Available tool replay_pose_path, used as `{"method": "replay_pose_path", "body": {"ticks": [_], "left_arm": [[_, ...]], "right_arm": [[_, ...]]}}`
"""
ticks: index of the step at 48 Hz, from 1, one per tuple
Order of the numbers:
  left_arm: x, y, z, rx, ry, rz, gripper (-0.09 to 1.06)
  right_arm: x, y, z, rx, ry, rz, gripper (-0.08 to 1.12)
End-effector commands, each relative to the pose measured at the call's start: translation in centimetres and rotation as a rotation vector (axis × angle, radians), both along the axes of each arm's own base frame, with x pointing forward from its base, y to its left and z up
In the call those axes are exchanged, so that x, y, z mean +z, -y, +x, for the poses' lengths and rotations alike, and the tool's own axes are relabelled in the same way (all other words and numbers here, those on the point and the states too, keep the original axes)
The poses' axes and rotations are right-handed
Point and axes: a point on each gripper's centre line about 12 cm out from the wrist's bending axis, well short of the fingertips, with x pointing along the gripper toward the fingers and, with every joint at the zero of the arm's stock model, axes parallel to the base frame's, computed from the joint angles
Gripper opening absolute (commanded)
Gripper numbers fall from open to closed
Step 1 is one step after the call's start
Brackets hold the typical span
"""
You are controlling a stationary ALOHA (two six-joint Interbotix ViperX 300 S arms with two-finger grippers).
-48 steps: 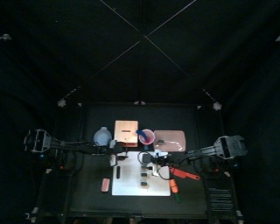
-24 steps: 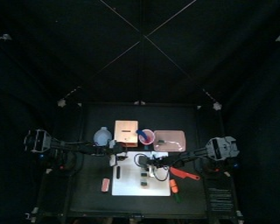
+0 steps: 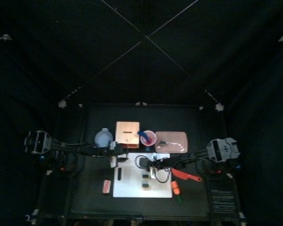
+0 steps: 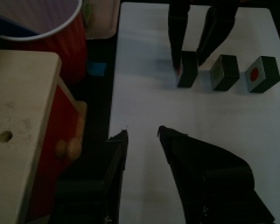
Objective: Place sushi on board then cut the sushi with the knife then place the pieces on the plate
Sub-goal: Place the 4 sushi pieces on the plate
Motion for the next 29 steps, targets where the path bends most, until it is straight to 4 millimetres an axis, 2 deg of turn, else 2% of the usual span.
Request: {"method": "replay_pose_path", "body": {"ticks": [1,10,18,23,29], "left_arm": [[0.9,-0.1,0.3,0.005,0.034,0.0,0.75],[0.9,-0.1,0.3,0.002,0.035,0.004,0.75],[1.0,-0.1,0.3,0.003,0.037,0.003,0.75],[0.9,-0.1,0.3,0.004,0.035,0.002,0.75],[1.0,-0.2,0.3,0.006,0.037,0.002,0.75]], "right_arm": [[3.4,1.8,-1.3,-0.056,0.053,0.003,0.55],[5.7,6.7,-6.7,-0.207,0.021,-0.018,0.55],[6.4,10.9,-11.1,-0.361,0.003,-0.044,0.55],[6.4,13.1,-13.5,-0.444,0.001,-0.065,0.55],[5.3,14.4,-14.8,-0.501,-0.02,-0.063,0.55]]}}
